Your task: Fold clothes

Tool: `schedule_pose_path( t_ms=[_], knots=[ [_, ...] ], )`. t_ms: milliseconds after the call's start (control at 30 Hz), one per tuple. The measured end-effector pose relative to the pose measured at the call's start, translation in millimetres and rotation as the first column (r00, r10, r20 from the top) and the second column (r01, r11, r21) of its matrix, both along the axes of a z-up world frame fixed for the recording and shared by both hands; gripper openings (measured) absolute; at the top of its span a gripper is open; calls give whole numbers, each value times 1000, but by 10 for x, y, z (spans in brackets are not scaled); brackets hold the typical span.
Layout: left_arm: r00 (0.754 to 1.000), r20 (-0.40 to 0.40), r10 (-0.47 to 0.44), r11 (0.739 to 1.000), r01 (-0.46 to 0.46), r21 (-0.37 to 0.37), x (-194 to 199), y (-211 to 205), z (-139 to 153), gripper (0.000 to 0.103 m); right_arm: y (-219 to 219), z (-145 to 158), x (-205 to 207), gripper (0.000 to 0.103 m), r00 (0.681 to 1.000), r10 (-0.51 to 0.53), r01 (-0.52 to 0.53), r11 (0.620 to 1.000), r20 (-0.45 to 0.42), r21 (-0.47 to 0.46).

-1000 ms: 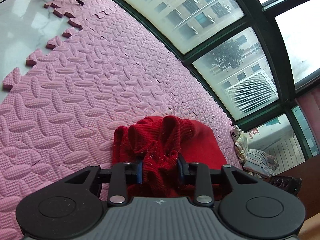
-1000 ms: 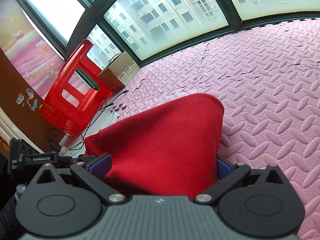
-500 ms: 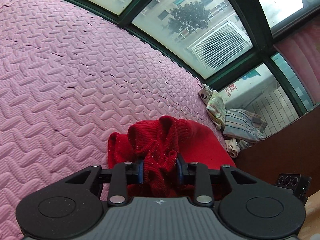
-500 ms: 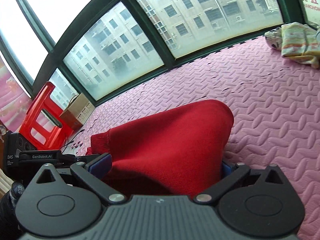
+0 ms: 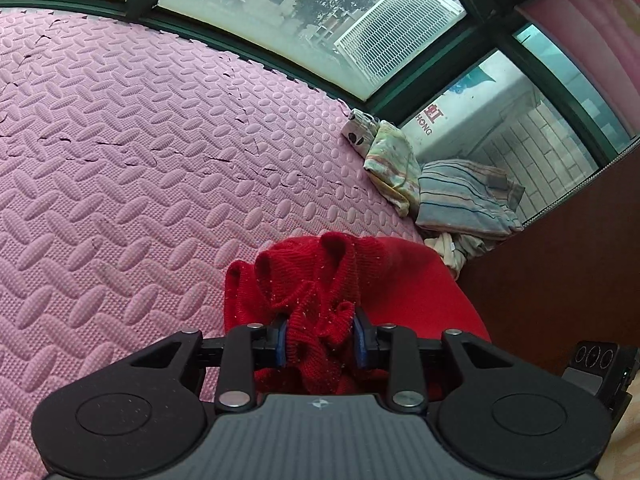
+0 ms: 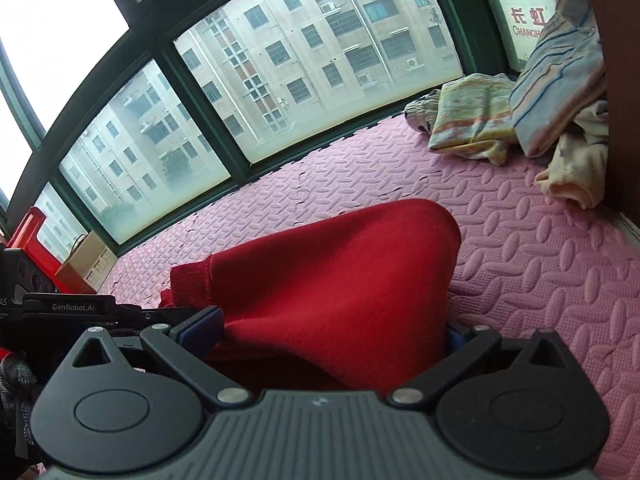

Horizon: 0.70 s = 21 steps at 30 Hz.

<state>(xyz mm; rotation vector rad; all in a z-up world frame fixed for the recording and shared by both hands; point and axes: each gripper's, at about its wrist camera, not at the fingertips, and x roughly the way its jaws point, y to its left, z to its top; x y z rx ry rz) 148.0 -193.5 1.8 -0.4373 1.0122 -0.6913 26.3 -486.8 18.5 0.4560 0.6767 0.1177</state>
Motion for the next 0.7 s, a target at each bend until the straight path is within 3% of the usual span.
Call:
schedule_pose_path(
  t_ms=[267,500,700],
  knots=[
    [1000,1,9,999,-9,35,-9,-2,-29,50,11,-26,-70,103,1000,-8,6,993,-17,-115],
    [998,65,20,994,-27,110,-81,-31,52,93,59,85,-102,103,1000,-14,18,978,22,-208],
    [991,123,43,983,-64,169,-88,-68,129,103,106,132,-6,103,999,-7,14,974,33,-228]
  ],
)
